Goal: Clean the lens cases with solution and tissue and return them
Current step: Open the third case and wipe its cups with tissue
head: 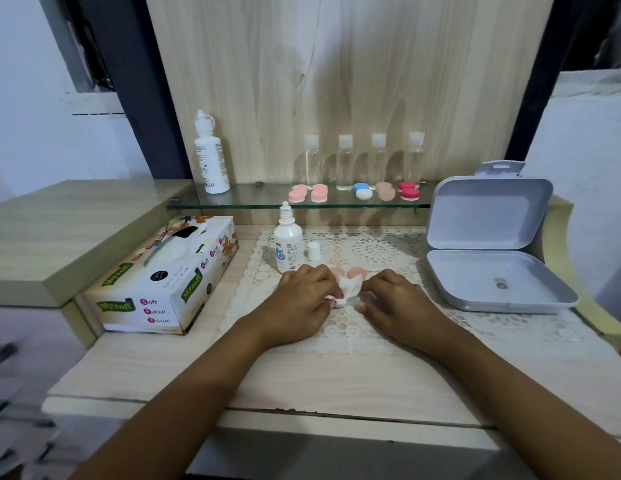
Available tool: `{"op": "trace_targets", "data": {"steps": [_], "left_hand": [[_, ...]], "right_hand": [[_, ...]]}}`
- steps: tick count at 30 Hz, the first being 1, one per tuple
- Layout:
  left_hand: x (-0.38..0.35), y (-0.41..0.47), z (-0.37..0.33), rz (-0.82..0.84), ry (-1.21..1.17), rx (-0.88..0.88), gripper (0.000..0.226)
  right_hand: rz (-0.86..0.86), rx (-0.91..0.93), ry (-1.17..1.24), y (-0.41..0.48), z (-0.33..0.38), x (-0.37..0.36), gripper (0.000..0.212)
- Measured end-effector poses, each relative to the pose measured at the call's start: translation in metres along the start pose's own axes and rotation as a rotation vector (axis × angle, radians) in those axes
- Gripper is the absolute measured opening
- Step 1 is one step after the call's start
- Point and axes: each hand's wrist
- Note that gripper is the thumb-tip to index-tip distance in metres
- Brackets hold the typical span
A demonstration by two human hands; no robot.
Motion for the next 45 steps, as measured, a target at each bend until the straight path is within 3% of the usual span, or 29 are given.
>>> {"op": "trace_targets", "data": {"steps": [13,16,20,27,29,33,36,40,45], "left_hand": [[0.01,-0.002,-0.004,-0.333,-0.812,0.286,0.021],[0.014,-0.001,-0.011,-0.347,-1.037,0.284,0.021],[0.011,0.0,-0.016,-0.289,-1.154,0.268,0.015],[0.005,0.002,-0.019,-0.221,-1.061,0.244,0.017],[0.004,0.002,-0.018,-0.243,-1.023,0.248,0.016],[0.002,0.004,-0.015,-0.353,-0.715,0.248,0.012],[0.0,0.003,-0.013,-0.31,-0.524,0.253,0.007],[-0.006,0.002,-0.009,-0.12,-0.293,0.244,0.033],[-0.006,0.004,-0.012,-0.062,-0.173,0.247,0.034]], "right_hand": [[-0.054,-0.022,0.067,-0.002,0.003,0.004,0.042],[-0.137,-0.043,0.171,0.0,0.008,0.008,0.042],[-0.158,-0.02,0.426,-0.002,0.017,0.016,0.041],[-0.104,-0.037,0.696,-0.006,0.027,0.018,0.009],[-0.088,-0.07,0.821,-0.008,0.03,0.02,0.009],[-0.142,-0.155,0.886,-0.008,0.025,0.027,0.012],[-0.263,-0.205,0.717,-0.004,0.019,0.029,0.008],[-0.318,-0.083,0.198,0.001,0.012,0.019,0.011],[-0.245,0.061,0.079,0.001,0.003,0.009,0.01]]}}
Point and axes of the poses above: each hand's wrist, its own y-axis towards the middle knuckle, its own x-axis out of the back of the hand, z = x × y, and after that the axes turned 5 degrees about -x, right-handed
